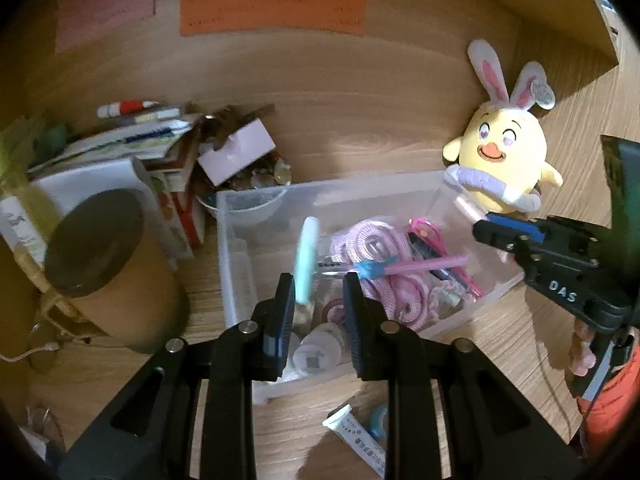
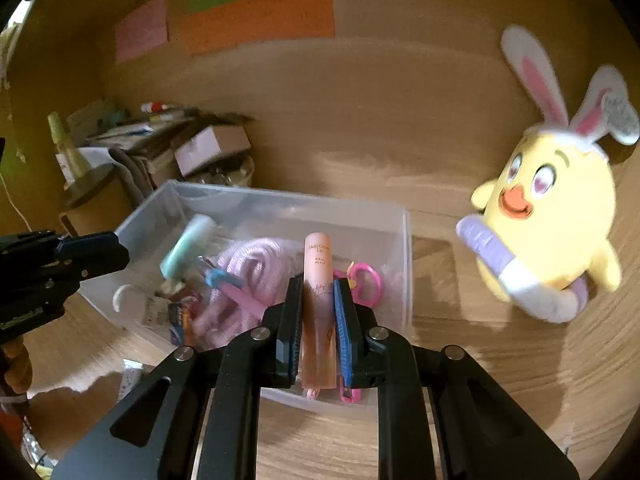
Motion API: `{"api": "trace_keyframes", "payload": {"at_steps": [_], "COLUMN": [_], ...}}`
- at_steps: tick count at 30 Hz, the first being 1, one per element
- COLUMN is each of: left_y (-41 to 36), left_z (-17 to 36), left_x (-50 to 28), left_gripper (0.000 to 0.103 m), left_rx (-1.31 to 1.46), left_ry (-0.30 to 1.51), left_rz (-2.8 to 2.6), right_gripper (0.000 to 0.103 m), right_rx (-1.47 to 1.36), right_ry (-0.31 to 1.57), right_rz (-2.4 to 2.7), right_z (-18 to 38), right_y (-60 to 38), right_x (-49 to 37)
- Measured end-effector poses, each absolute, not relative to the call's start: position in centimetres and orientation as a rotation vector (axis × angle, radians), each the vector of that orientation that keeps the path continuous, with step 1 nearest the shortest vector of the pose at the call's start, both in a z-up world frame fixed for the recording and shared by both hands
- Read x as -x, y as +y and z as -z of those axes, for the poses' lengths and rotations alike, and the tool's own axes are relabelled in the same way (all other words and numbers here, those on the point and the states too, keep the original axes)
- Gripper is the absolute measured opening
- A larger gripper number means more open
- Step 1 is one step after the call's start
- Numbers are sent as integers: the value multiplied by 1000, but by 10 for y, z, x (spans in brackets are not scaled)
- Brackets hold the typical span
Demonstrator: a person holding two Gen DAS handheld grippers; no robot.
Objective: Organize objects
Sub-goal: 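Carry the mint tube and lip gloss into the clear box and open both tools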
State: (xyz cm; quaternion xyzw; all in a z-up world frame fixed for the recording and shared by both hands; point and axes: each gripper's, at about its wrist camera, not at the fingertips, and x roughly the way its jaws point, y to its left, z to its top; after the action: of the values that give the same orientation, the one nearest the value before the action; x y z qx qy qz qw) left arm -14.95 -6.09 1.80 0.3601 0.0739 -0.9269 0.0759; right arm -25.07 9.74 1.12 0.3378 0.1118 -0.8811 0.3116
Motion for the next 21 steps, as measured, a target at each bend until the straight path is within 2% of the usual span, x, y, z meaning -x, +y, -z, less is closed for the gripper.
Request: {"api": "trace_keyframes", "payload": {"at_steps": [8,10,12,14,19,21], "left_y": [-53,-52,-51,-51,-49,-49], "left_z": [-9,-11,-13,-17,-29,-34], "left_x": [153,151,147,141,125,114], "left_gripper": [24,27,39,48,57,68], "left_rx": [-1133,-1135,-1128,-1100,-1036,-1000], "left_ry": [208,206,208,207,171,165], "left_rz": [2794,2800,2801,2806,2806,2805], "right_gripper": [14,15,22,34,43,49], "right_rx": [-970,-975,-965,-937,-876,-850], "right_ry": [322,334,344,343,322,314], "right_rz": [2290,2288,2300,2309,2300,2289], "right_z": [8,8,5,-1,-19,-26], "right_y": [91,91,92,94,99,101], "right_x": [262,261,258,253,235,224]}}
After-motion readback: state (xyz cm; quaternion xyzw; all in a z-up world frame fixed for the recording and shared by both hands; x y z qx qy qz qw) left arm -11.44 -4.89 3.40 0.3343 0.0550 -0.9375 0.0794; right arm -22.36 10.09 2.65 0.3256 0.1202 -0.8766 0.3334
